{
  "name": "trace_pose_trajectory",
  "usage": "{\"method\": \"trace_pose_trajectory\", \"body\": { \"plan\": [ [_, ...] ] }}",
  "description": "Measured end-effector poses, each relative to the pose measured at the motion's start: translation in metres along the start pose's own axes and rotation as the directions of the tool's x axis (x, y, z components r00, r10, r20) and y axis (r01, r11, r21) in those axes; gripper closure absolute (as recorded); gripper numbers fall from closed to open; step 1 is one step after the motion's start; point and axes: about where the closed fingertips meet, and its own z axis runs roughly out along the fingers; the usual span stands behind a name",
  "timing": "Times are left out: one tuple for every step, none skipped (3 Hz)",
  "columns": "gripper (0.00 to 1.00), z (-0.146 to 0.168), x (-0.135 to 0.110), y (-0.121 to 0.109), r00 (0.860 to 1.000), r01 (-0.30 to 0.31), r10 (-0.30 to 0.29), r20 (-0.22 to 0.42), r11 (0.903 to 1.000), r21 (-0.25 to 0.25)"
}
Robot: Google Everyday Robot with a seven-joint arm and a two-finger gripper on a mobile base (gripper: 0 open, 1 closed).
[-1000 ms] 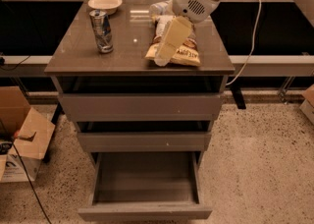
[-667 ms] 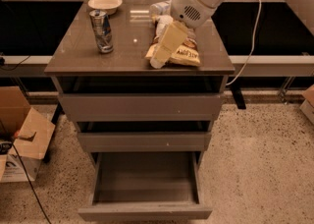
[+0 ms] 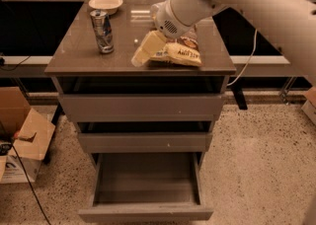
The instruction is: Place redbull can into bottom drawer
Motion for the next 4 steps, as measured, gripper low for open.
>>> {"method": "trace_pose_trajectory", "body": {
  "plan": [
    [0.0, 0.026, -0.005, -0.012, 0.999, -0.017, 0.017, 0.028, 0.9998, 0.0],
    [0.0, 0.052, -0.013, -0.023, 0.998, -0.027, 0.027, 0.057, 0.9996, -0.008],
    [0.0, 0.071, -0.025, -0.034, 0.997, -0.021, 0.022, 0.078, 0.9996, -0.018],
    [0.0, 0.09, -0.041, -0.042, 0.996, 0.002, 0.001, 0.092, 0.9994, -0.034]
  ]
}}
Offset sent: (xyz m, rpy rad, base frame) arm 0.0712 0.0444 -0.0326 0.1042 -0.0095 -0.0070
